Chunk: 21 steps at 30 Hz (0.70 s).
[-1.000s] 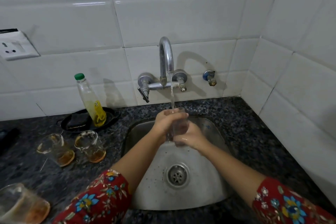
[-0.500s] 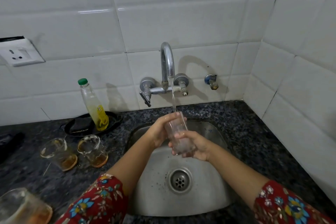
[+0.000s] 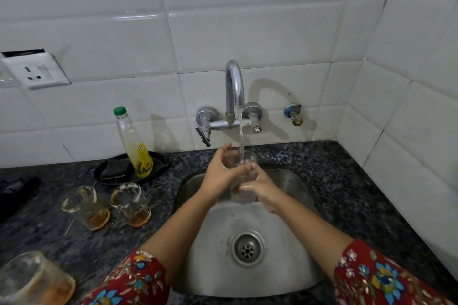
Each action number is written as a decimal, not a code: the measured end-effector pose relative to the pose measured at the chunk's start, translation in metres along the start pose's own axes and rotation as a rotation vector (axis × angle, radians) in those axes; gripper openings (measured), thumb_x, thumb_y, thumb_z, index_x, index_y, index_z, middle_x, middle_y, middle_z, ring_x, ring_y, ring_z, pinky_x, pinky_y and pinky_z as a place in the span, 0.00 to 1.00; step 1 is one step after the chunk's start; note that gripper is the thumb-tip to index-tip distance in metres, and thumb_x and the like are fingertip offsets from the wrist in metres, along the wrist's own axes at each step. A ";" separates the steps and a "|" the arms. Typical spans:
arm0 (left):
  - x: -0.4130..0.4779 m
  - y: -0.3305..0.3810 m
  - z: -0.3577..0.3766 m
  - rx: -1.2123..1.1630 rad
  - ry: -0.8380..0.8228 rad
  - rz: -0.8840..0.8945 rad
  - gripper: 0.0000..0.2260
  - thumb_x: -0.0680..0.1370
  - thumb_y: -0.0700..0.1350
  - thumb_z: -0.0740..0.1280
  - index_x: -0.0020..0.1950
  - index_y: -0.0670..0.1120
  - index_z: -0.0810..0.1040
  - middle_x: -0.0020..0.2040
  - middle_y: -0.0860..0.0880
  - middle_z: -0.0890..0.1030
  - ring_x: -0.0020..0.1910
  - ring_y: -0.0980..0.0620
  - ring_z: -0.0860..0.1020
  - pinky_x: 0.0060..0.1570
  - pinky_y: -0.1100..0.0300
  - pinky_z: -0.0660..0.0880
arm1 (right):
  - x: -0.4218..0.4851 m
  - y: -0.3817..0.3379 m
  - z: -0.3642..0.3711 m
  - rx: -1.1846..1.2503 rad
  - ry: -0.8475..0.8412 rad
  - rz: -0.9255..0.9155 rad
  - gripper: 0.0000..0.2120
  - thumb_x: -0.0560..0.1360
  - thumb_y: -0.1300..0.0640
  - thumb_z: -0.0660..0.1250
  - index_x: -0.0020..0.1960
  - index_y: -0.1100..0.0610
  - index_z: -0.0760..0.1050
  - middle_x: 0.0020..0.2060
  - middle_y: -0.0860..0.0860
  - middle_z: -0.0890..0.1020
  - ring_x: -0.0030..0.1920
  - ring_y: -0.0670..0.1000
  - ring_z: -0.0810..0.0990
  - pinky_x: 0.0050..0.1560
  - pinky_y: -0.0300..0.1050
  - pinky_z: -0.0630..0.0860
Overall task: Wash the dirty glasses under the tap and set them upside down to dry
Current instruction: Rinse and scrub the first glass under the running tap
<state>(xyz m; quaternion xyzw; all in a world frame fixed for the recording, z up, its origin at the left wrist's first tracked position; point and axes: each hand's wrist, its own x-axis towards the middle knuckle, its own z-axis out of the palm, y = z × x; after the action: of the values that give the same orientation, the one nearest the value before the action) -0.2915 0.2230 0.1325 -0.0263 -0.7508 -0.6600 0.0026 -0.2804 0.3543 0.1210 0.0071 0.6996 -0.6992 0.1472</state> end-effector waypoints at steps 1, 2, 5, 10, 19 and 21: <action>-0.001 -0.002 -0.002 0.023 -0.022 0.019 0.35 0.69 0.45 0.78 0.72 0.47 0.67 0.59 0.50 0.79 0.56 0.55 0.79 0.54 0.62 0.77 | -0.002 0.003 -0.001 -0.048 -0.035 0.016 0.24 0.69 0.72 0.69 0.60 0.54 0.72 0.48 0.51 0.82 0.50 0.50 0.82 0.53 0.51 0.79; -0.003 -0.004 -0.003 0.048 -0.052 0.035 0.32 0.70 0.45 0.77 0.71 0.48 0.69 0.57 0.51 0.80 0.55 0.56 0.79 0.53 0.64 0.77 | -0.003 0.007 -0.003 -0.070 -0.038 0.038 0.27 0.68 0.70 0.70 0.63 0.53 0.71 0.51 0.51 0.82 0.52 0.51 0.81 0.53 0.51 0.78; -0.006 -0.008 0.000 0.052 -0.129 0.028 0.21 0.75 0.48 0.73 0.66 0.51 0.73 0.55 0.49 0.82 0.55 0.52 0.81 0.55 0.62 0.77 | -0.007 0.009 -0.012 -0.199 -0.004 0.077 0.28 0.66 0.64 0.73 0.62 0.52 0.67 0.57 0.52 0.78 0.53 0.48 0.78 0.47 0.44 0.76; -0.008 -0.025 -0.001 -0.006 -0.031 -0.223 0.18 0.81 0.58 0.58 0.55 0.46 0.80 0.51 0.43 0.84 0.46 0.49 0.82 0.53 0.51 0.78 | -0.005 -0.002 -0.021 -0.489 0.023 0.069 0.29 0.60 0.54 0.77 0.58 0.51 0.71 0.53 0.49 0.79 0.48 0.52 0.81 0.41 0.51 0.80; -0.017 -0.052 -0.002 -0.715 -0.084 -0.871 0.22 0.83 0.53 0.54 0.62 0.35 0.71 0.47 0.31 0.82 0.25 0.47 0.80 0.22 0.62 0.77 | 0.019 -0.050 0.016 -1.134 0.061 -0.122 0.36 0.60 0.34 0.73 0.62 0.51 0.71 0.56 0.49 0.79 0.54 0.53 0.79 0.47 0.47 0.75; -0.010 -0.053 -0.002 -0.804 -0.028 -0.812 0.23 0.83 0.55 0.55 0.64 0.37 0.71 0.56 0.34 0.78 0.36 0.43 0.84 0.28 0.59 0.81 | 0.027 -0.059 0.017 -1.066 0.039 -0.095 0.33 0.59 0.37 0.76 0.58 0.52 0.73 0.52 0.47 0.79 0.49 0.51 0.78 0.47 0.46 0.76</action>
<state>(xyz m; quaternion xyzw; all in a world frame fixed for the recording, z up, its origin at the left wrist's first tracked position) -0.2835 0.2136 0.0803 0.2566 -0.3906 -0.8414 -0.2715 -0.3158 0.3311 0.1732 -0.0874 0.9599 -0.2523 0.0854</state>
